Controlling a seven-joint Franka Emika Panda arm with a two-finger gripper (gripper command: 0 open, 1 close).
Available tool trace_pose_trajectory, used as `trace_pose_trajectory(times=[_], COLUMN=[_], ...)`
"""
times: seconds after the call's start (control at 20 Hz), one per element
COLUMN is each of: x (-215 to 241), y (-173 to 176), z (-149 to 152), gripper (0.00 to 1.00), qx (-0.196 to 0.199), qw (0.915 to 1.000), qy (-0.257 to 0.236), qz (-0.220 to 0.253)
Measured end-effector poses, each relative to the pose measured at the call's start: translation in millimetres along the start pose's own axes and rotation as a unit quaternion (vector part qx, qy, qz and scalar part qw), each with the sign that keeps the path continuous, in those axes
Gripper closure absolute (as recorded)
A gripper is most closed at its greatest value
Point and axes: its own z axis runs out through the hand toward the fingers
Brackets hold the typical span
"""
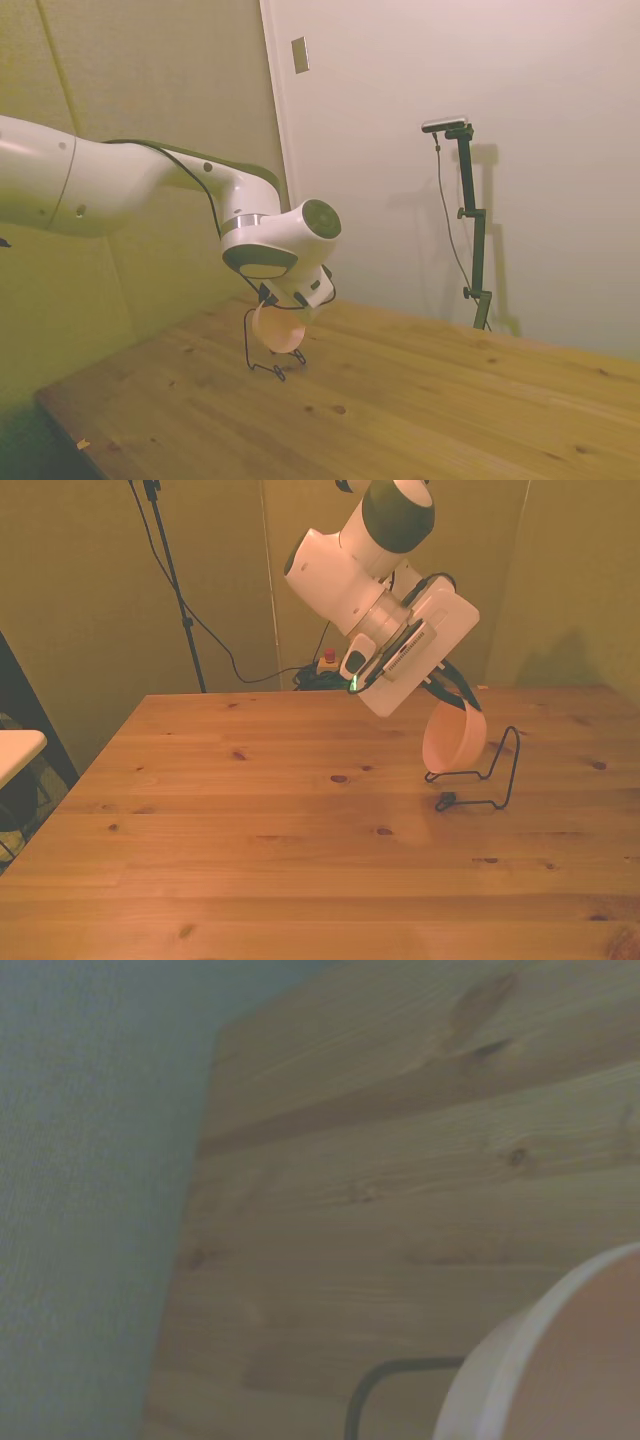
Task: Load the bowl
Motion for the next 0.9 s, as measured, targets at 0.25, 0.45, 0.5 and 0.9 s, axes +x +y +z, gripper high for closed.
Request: trace_pose_trajectory(times=[0.25,0.45,0.5,0.9], x=[1,0,0,2], y=[2,1,1,11], z=[11,17,20,35], gripper=[1.0,1.0,1.0,1.0], qx=[0.014,0.022,0.024,0.026], qw=[0.9998,0.9995,0.9994,0.9991], qy=[-0.015,-0.021,-0.023,-0.034], qz=[-0.007,-0.008,-0.007,-0.001])
